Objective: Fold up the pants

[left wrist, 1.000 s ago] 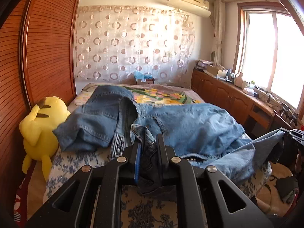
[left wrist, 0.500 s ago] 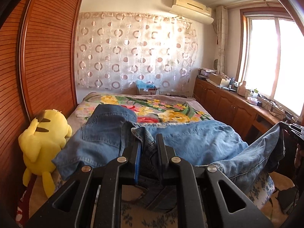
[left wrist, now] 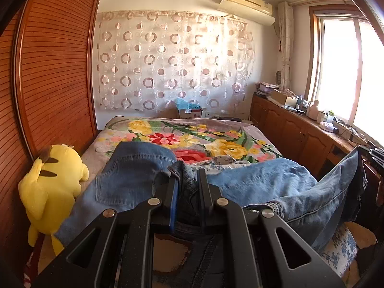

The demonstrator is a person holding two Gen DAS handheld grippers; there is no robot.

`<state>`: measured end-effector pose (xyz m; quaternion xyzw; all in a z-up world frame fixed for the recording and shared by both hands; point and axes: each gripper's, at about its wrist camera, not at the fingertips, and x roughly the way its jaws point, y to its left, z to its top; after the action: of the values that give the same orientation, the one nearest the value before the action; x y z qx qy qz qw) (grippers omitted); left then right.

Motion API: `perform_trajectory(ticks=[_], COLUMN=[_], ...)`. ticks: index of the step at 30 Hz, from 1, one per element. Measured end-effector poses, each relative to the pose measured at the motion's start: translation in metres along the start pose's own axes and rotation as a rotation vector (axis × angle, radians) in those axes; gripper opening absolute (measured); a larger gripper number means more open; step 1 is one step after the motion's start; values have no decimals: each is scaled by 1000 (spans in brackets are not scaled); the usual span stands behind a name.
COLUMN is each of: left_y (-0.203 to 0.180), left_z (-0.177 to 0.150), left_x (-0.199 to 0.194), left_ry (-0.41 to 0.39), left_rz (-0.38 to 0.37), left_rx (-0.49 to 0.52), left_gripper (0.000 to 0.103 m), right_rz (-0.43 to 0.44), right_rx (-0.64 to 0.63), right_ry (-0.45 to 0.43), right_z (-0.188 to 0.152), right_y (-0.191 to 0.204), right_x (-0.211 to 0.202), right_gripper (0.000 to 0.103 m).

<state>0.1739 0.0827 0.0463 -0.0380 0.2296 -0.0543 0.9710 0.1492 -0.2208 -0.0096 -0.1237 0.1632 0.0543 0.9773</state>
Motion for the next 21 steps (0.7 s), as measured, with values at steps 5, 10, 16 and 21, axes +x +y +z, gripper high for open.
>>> perform_trajectory(ticks=[5, 10, 16, 21], left_y=[3, 7, 12, 12], left_z=[12, 16, 23, 25], left_x=[19, 41, 66, 85], left_ry=[5, 26, 51, 65], left_rz=[10, 21, 31, 53], left_rx=[1, -1, -9, 1], left_gripper=[15, 15, 15, 15], right_rz=[-11, -17, -27, -31], right_rx=[-19, -28, -38, -41], right_ry=[-7, 4, 25, 43], right_z=[10, 6, 9, 17], right_y=[3, 5, 5, 5], right_x=[24, 45, 66, 87], right_gripper=[0, 0, 0, 0])
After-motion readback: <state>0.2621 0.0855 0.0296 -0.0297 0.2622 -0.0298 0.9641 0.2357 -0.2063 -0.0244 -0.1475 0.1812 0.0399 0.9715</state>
